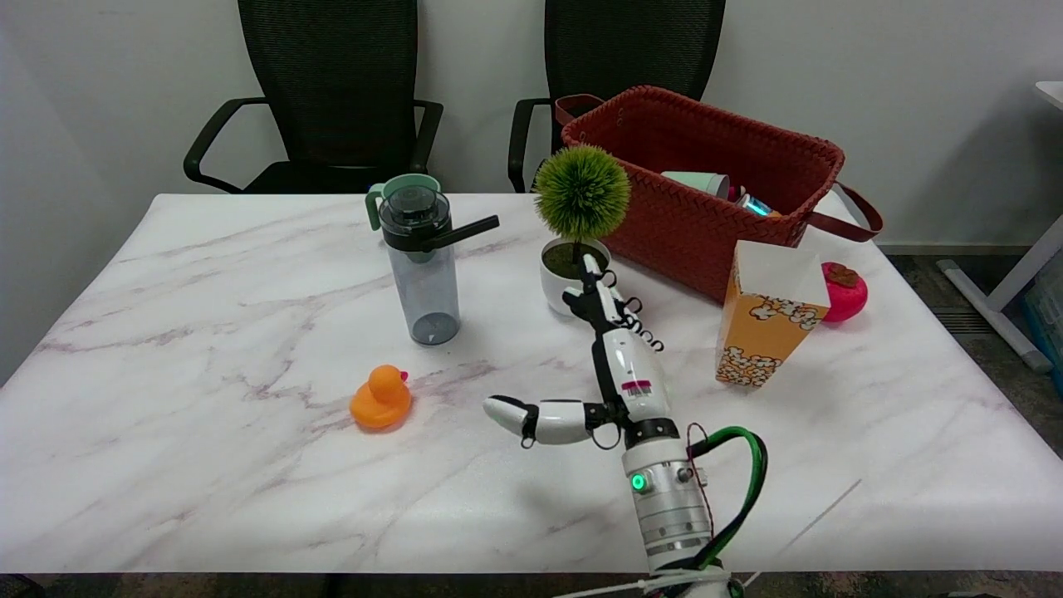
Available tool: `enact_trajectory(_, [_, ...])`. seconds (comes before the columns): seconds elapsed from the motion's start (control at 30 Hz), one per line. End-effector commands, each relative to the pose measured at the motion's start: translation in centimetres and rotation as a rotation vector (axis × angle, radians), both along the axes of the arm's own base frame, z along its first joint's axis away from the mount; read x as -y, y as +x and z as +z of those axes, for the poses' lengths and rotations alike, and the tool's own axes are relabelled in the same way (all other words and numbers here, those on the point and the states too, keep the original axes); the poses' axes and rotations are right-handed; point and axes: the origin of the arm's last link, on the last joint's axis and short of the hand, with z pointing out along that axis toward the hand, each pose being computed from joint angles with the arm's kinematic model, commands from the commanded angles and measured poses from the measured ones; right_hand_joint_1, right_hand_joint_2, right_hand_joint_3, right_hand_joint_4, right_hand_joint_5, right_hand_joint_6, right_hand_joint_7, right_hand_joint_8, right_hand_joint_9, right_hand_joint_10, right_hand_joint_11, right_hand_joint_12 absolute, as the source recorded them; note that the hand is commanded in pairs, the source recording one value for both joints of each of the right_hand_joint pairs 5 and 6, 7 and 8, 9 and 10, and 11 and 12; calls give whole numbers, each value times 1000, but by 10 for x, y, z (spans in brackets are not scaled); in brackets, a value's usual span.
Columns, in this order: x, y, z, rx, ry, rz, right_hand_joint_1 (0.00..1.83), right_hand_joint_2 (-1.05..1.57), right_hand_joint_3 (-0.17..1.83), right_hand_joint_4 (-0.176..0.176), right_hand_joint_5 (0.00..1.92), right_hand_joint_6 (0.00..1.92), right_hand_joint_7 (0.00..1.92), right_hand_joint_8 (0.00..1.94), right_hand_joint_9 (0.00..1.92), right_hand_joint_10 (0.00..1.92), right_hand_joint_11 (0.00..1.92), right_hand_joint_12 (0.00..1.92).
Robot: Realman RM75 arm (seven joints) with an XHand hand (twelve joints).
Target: Pick up the black bottle.
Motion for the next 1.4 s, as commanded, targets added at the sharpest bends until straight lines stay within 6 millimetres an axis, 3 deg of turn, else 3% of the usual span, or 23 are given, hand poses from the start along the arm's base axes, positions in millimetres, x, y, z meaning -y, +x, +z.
enact_trajectory(0.03, [28,12,-7,371,85,-41,907,271,421,0,0,0,340,340,344,344,0,0])
enact_trajectory(0.2, [32,13,-12,448,110,-38,877,265,380,0,0,0,304,304,315,315,0,0])
enact_trajectory(0.4, [37,13,-13,476,137,-43,840,281,179,0,0,0,276,276,209,209,0,0])
enact_trajectory(0.63, [45,11,-14,518,172,-63,819,292,-2,0,0,0,26,26,2,2,0,0])
enact_trajectory(1.17, [84,11,-23,567,252,-52,826,319,-82,0,0,0,0,0,7,7,0,0])
enact_trajectory(1.4, [95,-1,-20,545,236,-87,892,278,-134,0,0,0,0,0,46,46,0,0])
